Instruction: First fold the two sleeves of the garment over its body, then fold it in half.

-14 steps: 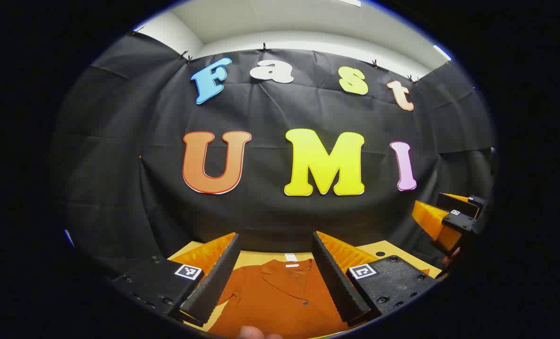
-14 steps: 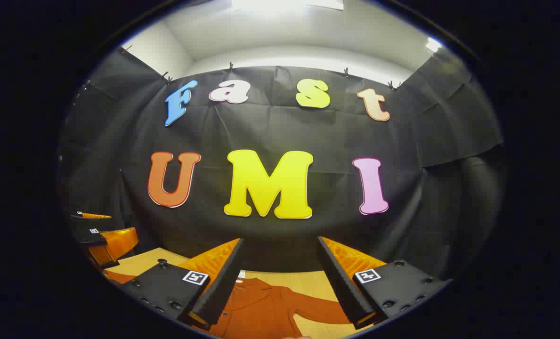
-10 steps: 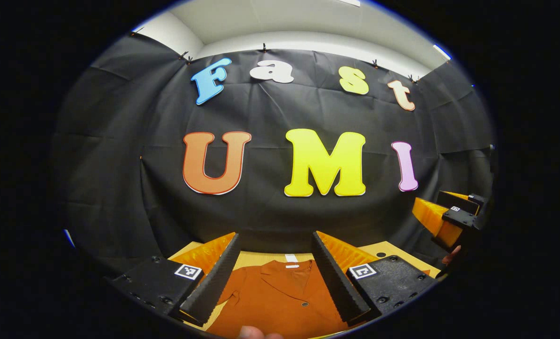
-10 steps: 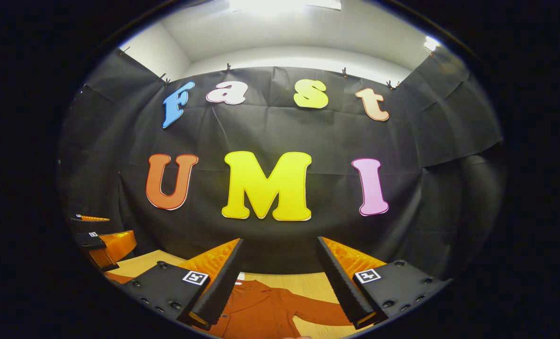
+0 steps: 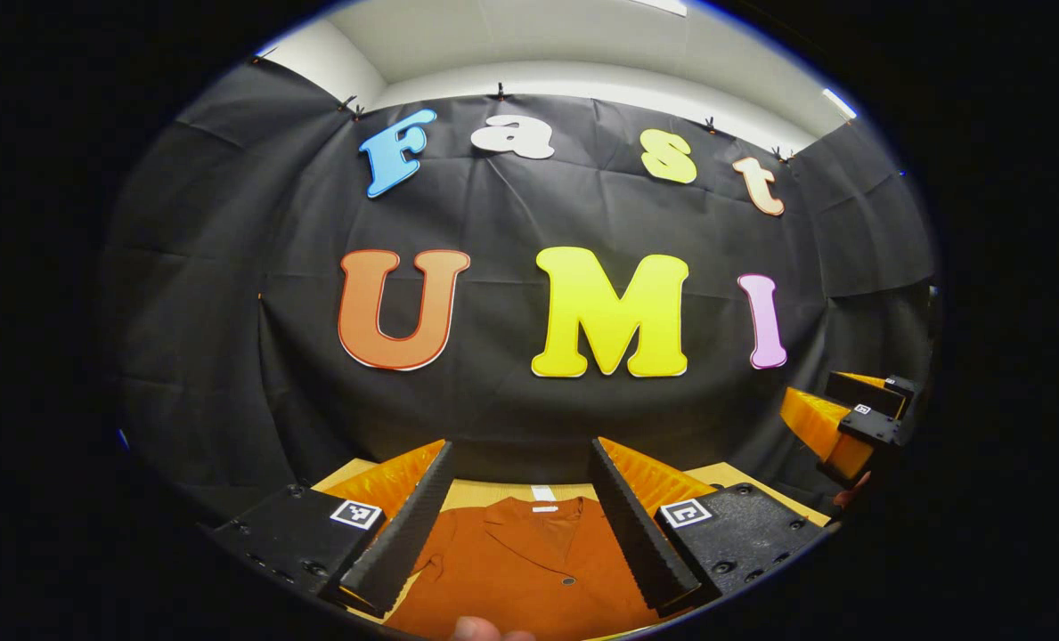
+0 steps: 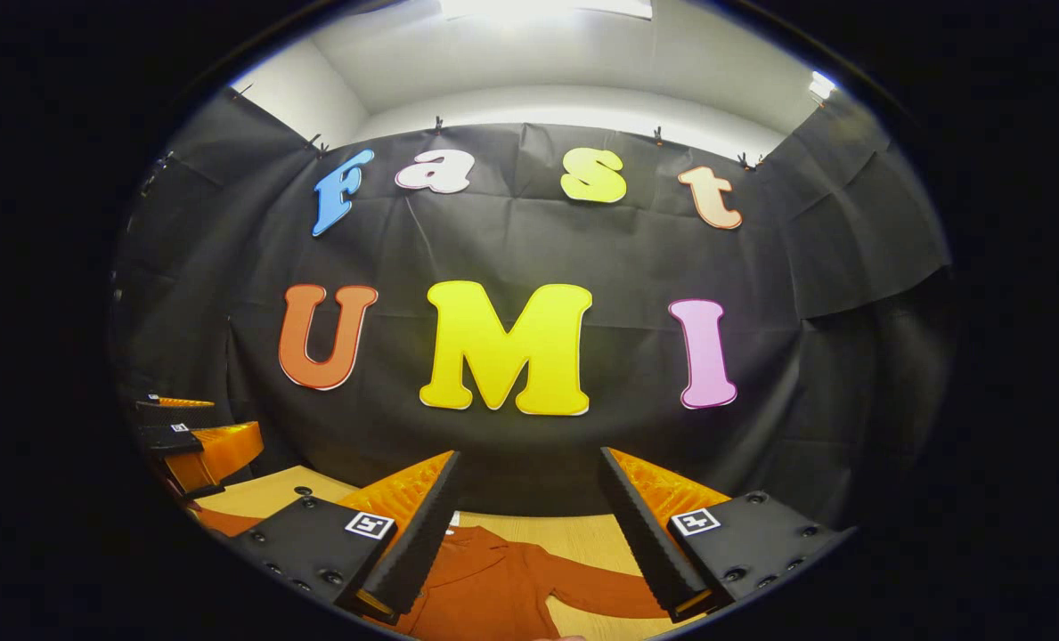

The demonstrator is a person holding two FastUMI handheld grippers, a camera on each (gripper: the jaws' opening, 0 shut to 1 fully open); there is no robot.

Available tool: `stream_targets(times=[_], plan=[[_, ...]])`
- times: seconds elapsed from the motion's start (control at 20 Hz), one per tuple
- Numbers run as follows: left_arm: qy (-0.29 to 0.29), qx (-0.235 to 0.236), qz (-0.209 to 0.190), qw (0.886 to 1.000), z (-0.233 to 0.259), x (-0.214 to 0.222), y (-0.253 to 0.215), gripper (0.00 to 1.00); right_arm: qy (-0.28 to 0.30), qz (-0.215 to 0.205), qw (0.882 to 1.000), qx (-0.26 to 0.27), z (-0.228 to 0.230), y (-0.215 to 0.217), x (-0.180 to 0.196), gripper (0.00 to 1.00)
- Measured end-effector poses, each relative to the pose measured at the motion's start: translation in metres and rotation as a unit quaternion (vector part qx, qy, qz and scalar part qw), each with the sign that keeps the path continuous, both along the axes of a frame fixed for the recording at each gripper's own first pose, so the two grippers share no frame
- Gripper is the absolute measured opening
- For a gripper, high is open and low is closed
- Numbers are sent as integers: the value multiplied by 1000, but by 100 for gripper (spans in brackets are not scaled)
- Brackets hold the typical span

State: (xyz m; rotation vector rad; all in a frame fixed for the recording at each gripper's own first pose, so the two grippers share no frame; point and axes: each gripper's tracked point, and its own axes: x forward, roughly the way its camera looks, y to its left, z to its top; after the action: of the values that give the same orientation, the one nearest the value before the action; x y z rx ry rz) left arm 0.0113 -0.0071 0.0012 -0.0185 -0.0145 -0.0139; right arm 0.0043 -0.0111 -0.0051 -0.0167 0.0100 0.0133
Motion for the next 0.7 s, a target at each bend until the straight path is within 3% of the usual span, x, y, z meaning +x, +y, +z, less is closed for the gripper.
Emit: stream_targets(times=[0.7], plan=[[6, 2, -1, 1000, -3, 2, -2, 97, 5, 4, 1000, -2, -6, -19, -7, 94]])
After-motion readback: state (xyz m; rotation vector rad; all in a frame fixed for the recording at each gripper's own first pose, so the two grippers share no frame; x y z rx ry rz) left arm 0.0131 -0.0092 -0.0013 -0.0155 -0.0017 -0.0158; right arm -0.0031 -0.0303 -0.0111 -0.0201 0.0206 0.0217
